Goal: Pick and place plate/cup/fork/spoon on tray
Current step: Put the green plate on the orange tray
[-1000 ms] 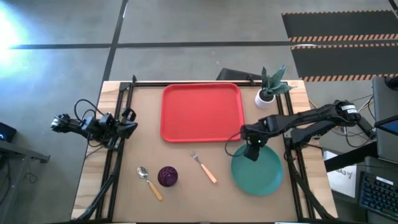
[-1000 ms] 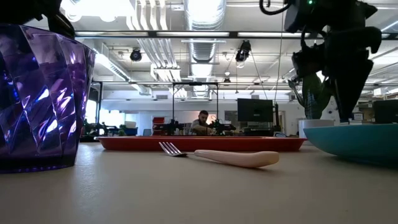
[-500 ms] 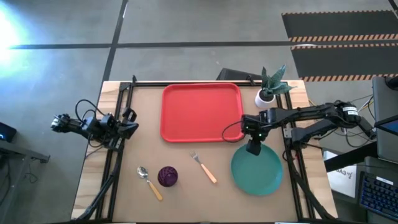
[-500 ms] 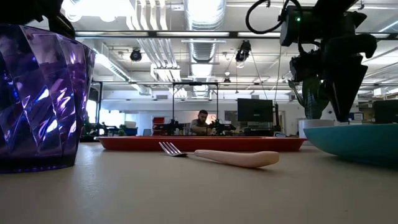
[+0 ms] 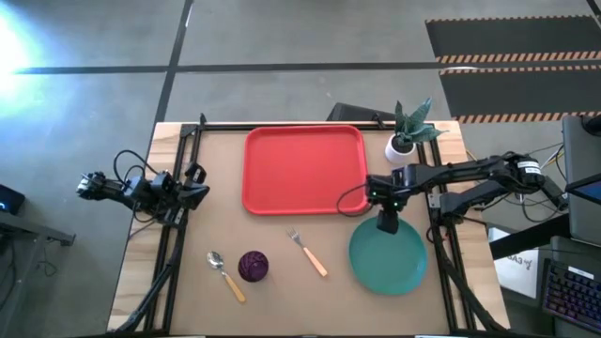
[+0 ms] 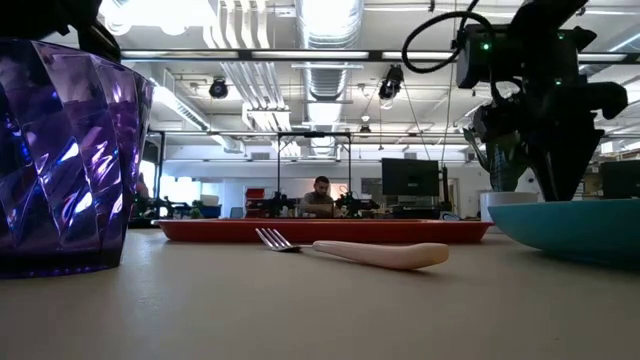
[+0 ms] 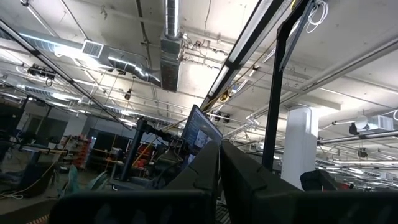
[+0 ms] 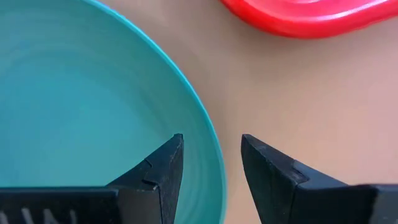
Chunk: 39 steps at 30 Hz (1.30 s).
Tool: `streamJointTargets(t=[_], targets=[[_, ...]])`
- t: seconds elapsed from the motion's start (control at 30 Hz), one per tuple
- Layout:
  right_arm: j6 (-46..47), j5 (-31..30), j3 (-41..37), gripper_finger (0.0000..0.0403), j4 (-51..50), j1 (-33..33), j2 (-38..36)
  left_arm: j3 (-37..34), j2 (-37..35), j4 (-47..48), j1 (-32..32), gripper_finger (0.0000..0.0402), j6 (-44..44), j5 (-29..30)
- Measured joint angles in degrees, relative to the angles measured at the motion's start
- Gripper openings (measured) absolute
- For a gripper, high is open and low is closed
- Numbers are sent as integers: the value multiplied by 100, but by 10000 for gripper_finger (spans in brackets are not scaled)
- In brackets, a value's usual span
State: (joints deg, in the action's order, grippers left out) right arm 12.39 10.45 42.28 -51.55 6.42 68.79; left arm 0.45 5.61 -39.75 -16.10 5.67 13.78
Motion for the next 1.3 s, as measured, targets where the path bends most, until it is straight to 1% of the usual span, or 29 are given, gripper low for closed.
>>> streamJointTargets(t=[0.1, 0.33, 0.6, 0.7, 0.77, 0.87, 0.9, 1.17, 1.3], targets=[[52, 37, -180, 151, 138, 0, 0, 0, 0, 0, 0, 0, 0, 0], [351, 470, -706, 151, 873, 0, 0, 0, 0, -2, 0, 0, 2, 0], [495, 513, -1101, 145, 1476, 0, -2, -2, 0, -6, 0, 0, 4, 1], [567, 477, -1119, 122, 1495, 0, -2, -2, 0, -9, 0, 0, 4, 0], [577, 511, -1117, 91, 1493, 0, -2, -2, 0, -9, 0, 0, 4, 2], [647, 692, -1092, 30, 1593, -7, -3, -2, 0, -8, 0, 0, 4, 2], [686, 700, -1092, 23, 1634, -6, -7, -2, 0, -10, 0, 0, 6, 1], [1298, 720, -1091, 11, 1904, -11, -42, -2, 0, -8, 0, 0, 9, 0], [1737, 696, -1103, 9, 2476, -128, -263, -2, 0, -11, 0, 0, 17, 2]])
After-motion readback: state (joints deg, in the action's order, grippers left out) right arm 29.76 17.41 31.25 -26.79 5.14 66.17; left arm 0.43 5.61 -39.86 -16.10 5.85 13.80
